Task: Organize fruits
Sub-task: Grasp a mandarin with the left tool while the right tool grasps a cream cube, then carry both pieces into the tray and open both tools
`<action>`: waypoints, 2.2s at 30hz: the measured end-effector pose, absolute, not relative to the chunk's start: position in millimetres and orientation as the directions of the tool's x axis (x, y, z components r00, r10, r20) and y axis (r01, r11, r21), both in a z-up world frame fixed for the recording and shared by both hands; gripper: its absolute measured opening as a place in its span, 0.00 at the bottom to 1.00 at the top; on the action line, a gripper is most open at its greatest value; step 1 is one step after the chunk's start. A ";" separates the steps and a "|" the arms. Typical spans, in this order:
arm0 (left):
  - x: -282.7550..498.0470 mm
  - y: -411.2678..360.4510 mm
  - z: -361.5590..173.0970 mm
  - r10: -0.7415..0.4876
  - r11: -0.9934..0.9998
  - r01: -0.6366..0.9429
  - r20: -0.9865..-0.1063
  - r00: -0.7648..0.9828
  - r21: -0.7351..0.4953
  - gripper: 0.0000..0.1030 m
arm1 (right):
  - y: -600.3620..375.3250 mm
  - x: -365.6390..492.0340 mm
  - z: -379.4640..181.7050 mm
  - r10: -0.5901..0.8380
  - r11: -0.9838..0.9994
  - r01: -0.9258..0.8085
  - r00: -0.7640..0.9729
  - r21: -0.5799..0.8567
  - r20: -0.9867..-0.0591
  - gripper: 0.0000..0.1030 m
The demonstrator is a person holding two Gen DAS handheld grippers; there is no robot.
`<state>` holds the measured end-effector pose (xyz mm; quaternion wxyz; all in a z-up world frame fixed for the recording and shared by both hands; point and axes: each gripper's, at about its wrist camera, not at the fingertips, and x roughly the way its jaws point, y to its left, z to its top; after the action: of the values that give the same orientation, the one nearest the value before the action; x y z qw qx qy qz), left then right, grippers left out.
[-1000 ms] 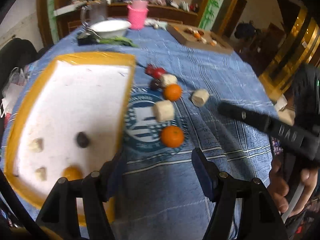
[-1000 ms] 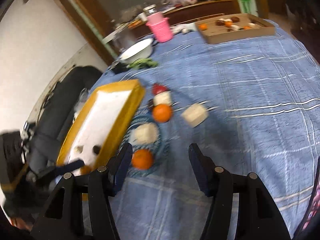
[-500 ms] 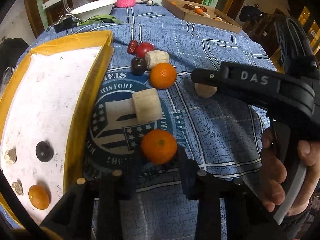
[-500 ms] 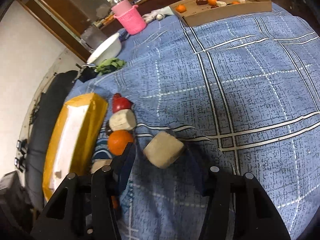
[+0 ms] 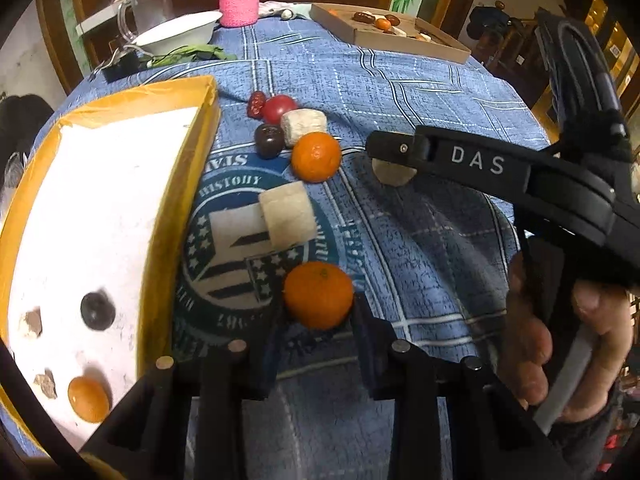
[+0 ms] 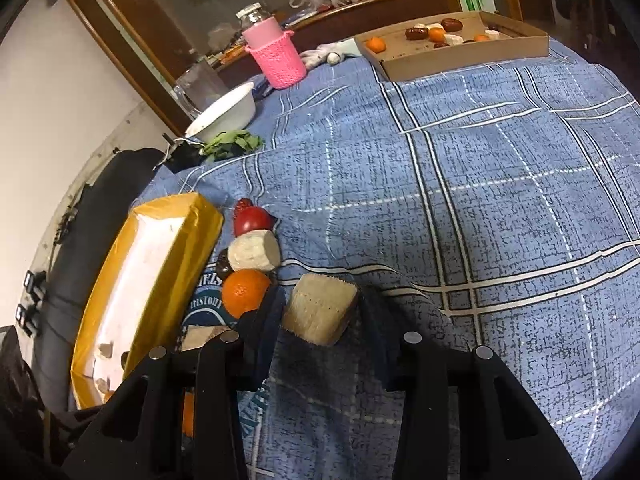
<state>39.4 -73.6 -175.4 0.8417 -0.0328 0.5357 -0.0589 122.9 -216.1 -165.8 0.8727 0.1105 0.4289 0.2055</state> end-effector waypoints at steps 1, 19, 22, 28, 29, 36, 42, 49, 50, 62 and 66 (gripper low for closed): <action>38.1 -71.7 -173.5 -0.141 0.990 0.059 -0.898 0.417 -0.128 0.34 | -215.2 122.8 -165.2 0.454 0.891 -0.266 0.550 0.369 -0.701 0.37; 37.9 23.9 -70.0 -0.206 0.959 -0.043 -0.791 0.577 -0.282 0.33 | -220.8 112.0 -137.4 0.473 0.877 -0.228 0.556 0.422 -0.683 0.37; 39.6 48.1 -62.3 -0.183 0.952 -0.092 -0.781 0.597 -0.293 0.33 | -200.6 99.6 -114.9 0.517 0.855 -0.285 0.539 0.434 -0.665 0.37; 37.3 94.6 -47.3 -0.109 0.942 -0.176 -0.756 0.645 -0.287 0.33 | -150.4 79.3 -79.2 0.597 0.800 -0.426 0.508 0.422 -0.620 0.37; 37.2 102.8 -48.2 -0.097 0.940 -0.191 -0.756 0.647 -0.283 0.33 | -140.1 77.6 -77.3 0.608 0.791 -0.448 0.498 0.417 -0.618 0.37; 39.5 144.1 -87.1 -0.076 0.921 -0.269 -0.807 0.586 -0.282 0.33 | -86.8 82.6 -96.2 0.654 0.738 -0.521 0.395 0.429 -0.646 0.36; 49.5 157.1 -126.6 -0.068 0.930 -0.274 -0.843 0.533 -0.247 0.33 | -42.4 92.9 -125.0 0.609 0.749 -0.543 0.338 0.379 -0.718 0.36; 56.1 154.2 -173.1 0.033 0.948 -0.299 -0.901 0.433 -0.109 0.33 | -3.9 101.9 -163.2 0.462 0.806 -0.546 0.338 0.230 -0.820 0.37; 55.9 153.9 -176.0 0.048 0.948 -0.305 -0.903 0.427 -0.093 0.33 | 0.4 100.7 -164.4 0.444 0.807 -0.554 0.345 0.203 -0.827 0.37; 33.2 154.9 -154.6 0.029 0.943 -0.303 -0.872 0.489 -0.139 0.57 | -31.2 95.8 -134.7 0.591 0.749 -0.557 0.319 0.358 -0.741 0.51; 9.9 132.0 -121.8 0.041 0.949 -0.280 -0.820 0.571 -0.147 0.62 | -87.1 88.0 -102.5 0.654 0.730 -0.532 0.364 0.428 -0.663 0.57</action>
<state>9.9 132.0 -121.8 0.8764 -0.1314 0.4542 0.0915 88.0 -87.1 -102.5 0.8229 0.0702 0.4336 0.3604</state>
